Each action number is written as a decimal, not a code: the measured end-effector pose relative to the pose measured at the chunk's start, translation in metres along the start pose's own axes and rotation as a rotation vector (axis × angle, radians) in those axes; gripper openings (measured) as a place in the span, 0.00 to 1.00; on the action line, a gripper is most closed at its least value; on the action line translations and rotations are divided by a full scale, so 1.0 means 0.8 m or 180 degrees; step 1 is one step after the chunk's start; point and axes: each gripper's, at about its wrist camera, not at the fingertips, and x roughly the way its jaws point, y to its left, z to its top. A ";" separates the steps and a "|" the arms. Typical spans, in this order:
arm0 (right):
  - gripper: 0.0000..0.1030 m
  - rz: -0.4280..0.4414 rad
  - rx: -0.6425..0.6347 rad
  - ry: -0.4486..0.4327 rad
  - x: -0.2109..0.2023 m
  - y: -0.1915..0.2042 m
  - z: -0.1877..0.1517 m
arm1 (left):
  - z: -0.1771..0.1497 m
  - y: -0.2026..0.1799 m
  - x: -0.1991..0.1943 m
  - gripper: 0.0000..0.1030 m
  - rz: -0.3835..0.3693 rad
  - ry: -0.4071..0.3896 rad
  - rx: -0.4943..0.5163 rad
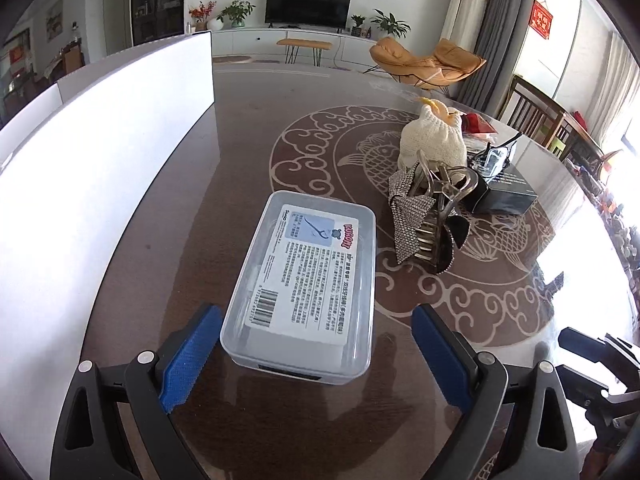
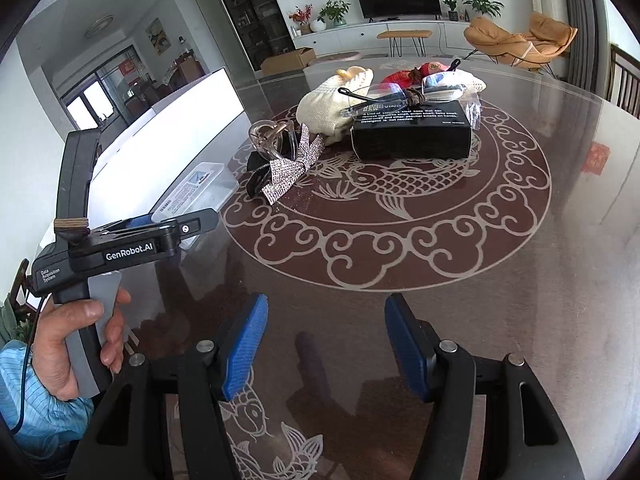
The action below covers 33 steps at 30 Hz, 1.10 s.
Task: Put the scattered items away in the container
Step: 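Move the left tool toward the clear plastic box, then grasp the clear plastic box with the left tool while the right grasps the glass ring clip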
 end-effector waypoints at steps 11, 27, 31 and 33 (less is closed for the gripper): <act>0.61 0.0026 0.0018 -0.0079 0.089 0.068 0.099 | 0.019 0.026 0.000 0.60 0.0123 -0.0139 0.0062; 0.51 -0.0594 0.0000 -0.0152 0.111 0.080 0.119 | -0.014 0.037 -0.028 0.60 0.0389 -0.0221 -0.0052; 0.51 -0.0489 -0.0006 -0.0250 0.074 0.074 0.104 | -0.015 0.027 -0.039 0.60 0.0389 -0.0265 -0.0021; 0.51 -0.0447 -0.0012 -0.0282 0.060 0.071 0.100 | -0.013 0.022 -0.045 0.60 0.0405 -0.0302 0.0020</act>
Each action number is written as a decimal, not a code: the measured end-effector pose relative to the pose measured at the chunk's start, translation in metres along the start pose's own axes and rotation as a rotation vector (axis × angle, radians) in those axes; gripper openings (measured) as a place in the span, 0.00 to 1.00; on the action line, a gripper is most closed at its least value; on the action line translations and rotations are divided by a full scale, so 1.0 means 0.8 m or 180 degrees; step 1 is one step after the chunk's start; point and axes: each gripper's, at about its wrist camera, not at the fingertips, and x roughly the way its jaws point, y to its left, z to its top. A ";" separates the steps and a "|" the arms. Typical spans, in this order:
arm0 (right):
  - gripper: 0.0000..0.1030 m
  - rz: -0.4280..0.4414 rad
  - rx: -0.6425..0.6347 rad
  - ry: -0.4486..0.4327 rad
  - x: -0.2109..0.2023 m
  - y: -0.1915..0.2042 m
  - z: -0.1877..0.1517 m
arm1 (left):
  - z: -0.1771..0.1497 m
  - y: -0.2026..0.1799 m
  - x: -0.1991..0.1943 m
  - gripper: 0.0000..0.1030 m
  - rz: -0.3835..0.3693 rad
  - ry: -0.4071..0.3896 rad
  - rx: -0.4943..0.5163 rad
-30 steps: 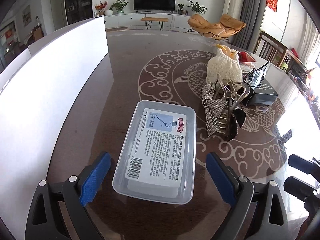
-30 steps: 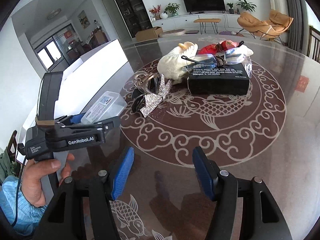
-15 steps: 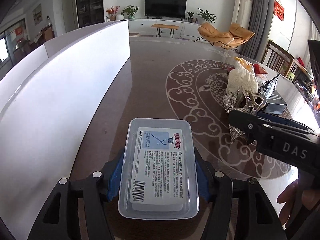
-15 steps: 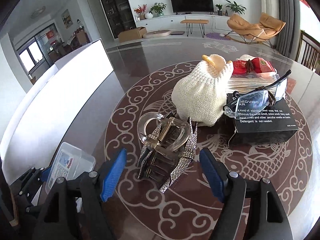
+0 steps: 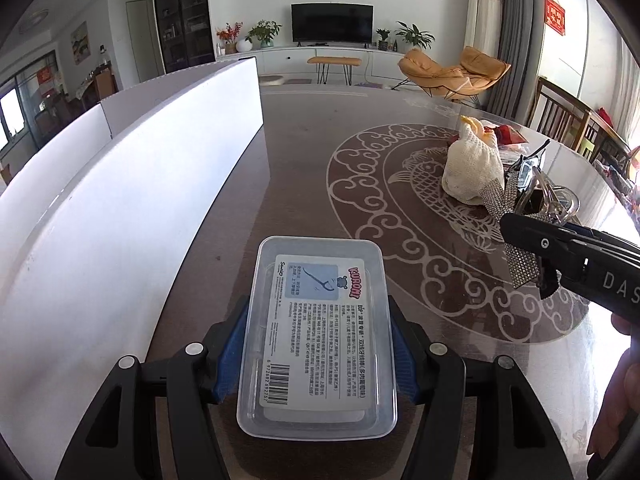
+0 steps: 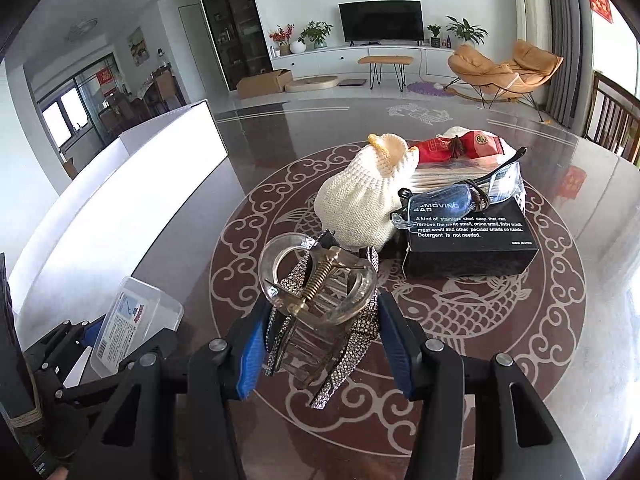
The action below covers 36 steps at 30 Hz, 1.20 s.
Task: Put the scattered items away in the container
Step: 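Grasp the clear plastic box with the left tool while the right grasps the glass ring clip, then carry the plastic box and clip over the white cardboard box with both tools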
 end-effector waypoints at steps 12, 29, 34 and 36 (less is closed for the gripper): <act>0.51 0.0270 -0.0233 -0.0197 -0.068 0.032 0.035 | 0.049 0.029 -0.089 0.60 -0.0354 -0.0255 -0.0233; 0.51 0.1210 -0.1437 0.0066 0.016 0.372 0.132 | 0.107 0.362 -0.044 0.60 0.0370 0.0261 -0.1080; 0.69 0.1061 -0.1342 0.0579 0.078 0.393 0.113 | 0.079 0.378 0.000 0.61 0.0512 0.0704 -0.1199; 0.69 0.1149 -0.1261 0.0510 0.072 0.384 0.112 | 0.074 0.377 -0.001 0.61 0.0493 0.0668 -0.1262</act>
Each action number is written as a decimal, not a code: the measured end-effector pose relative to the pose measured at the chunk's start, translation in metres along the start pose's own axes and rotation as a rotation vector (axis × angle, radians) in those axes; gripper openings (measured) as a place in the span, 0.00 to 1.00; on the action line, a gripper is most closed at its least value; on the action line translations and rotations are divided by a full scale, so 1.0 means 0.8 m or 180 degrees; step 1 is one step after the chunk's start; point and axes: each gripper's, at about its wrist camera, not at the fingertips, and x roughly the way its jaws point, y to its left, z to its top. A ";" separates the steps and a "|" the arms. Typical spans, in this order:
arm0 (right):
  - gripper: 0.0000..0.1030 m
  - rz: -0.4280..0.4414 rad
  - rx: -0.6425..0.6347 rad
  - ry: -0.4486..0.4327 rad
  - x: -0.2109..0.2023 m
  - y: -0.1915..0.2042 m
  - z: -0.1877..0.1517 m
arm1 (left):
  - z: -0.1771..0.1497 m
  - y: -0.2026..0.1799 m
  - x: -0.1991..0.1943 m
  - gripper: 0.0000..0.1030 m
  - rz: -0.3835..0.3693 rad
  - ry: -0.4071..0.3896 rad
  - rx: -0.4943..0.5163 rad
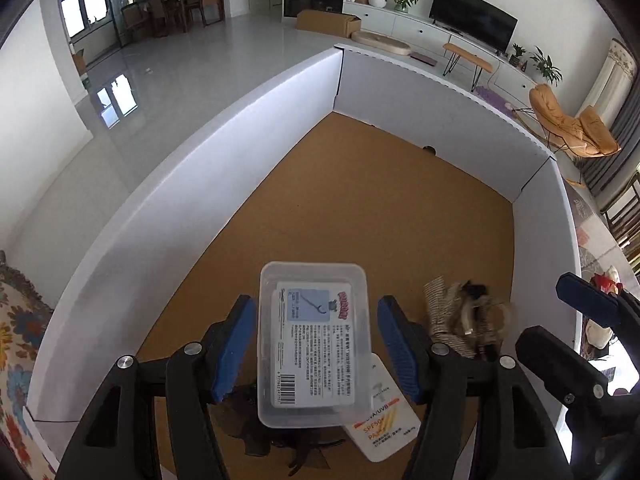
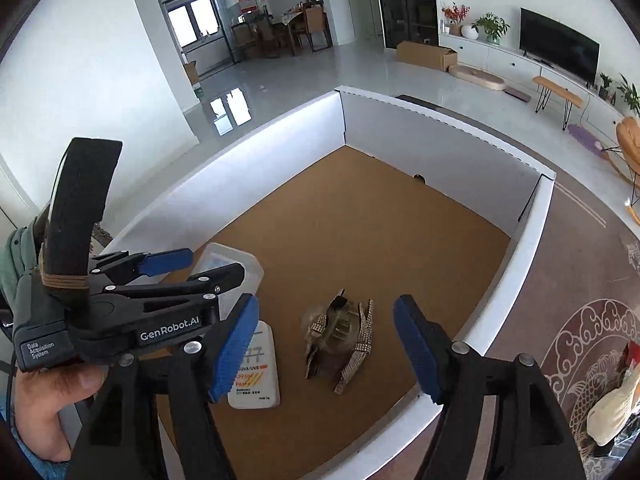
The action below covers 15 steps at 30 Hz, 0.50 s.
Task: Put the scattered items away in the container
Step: 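Carry the plastic box and clip over the white cardboard box with both tools, then withdraw both open tools from the box back over the table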
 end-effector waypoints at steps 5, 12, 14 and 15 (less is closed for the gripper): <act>0.69 0.0046 -0.0005 -0.0278 -0.048 -0.018 -0.025 | -0.008 -0.020 -0.022 0.64 -0.0037 -0.0152 -0.0003; 0.69 -0.0288 0.0319 -0.0574 -0.121 -0.105 -0.143 | -0.045 -0.127 -0.099 0.73 -0.0370 -0.0522 0.0518; 0.69 -0.0470 0.0524 -0.0600 -0.140 -0.148 -0.188 | -0.068 -0.167 -0.112 0.80 -0.0530 -0.0563 0.0718; 0.69 -0.0575 0.0653 -0.0612 -0.150 -0.172 -0.210 | -0.080 -0.188 -0.116 0.80 -0.0605 -0.0568 0.0829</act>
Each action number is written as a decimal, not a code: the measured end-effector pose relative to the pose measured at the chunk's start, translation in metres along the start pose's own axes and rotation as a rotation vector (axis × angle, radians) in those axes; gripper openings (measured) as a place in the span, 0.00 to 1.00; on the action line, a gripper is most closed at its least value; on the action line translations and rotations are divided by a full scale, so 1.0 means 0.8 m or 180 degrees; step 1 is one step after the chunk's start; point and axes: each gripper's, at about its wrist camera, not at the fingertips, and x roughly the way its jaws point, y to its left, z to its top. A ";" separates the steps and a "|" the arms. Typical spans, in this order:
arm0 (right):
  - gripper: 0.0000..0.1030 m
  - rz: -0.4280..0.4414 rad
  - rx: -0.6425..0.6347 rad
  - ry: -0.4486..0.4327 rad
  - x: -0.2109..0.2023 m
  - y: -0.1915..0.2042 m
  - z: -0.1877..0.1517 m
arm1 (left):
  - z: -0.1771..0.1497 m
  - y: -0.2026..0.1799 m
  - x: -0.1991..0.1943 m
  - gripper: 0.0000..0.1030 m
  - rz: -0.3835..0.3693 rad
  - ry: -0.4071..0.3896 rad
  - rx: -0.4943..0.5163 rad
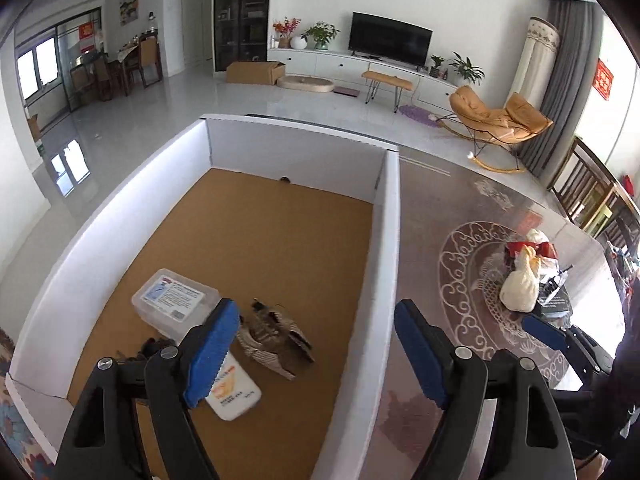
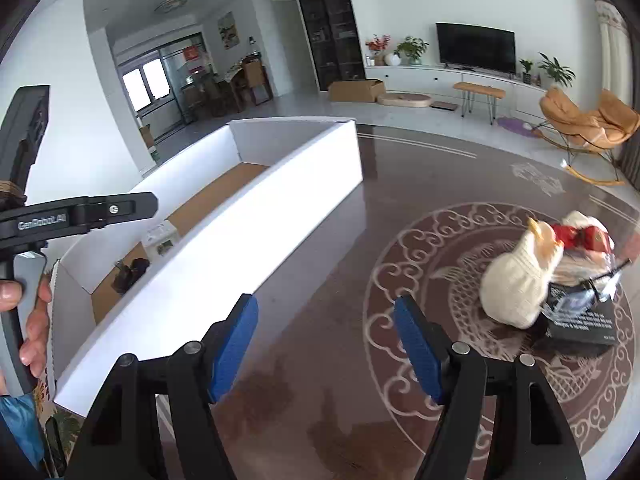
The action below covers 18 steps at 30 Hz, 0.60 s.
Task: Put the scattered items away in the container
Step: 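Withdraw both open tools from the box back over the table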
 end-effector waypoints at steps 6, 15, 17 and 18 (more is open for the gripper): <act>0.69 -0.0886 0.0899 -0.0285 -0.069 -0.197 -0.041 | -0.072 -0.122 0.025 0.81 -0.0456 0.0206 0.0466; 0.69 -0.0472 0.1758 -0.0047 -0.054 -0.357 -0.021 | -0.174 -0.185 0.074 0.80 -0.0584 0.0516 0.0395; 0.69 -0.0228 0.1619 -0.0024 -0.035 -0.342 -0.016 | -0.180 -0.188 0.066 0.81 -0.0511 0.0439 0.0510; 0.69 -0.0105 0.1527 -0.0009 -0.026 -0.334 -0.013 | -0.180 -0.187 0.063 0.81 -0.0478 0.0427 0.0535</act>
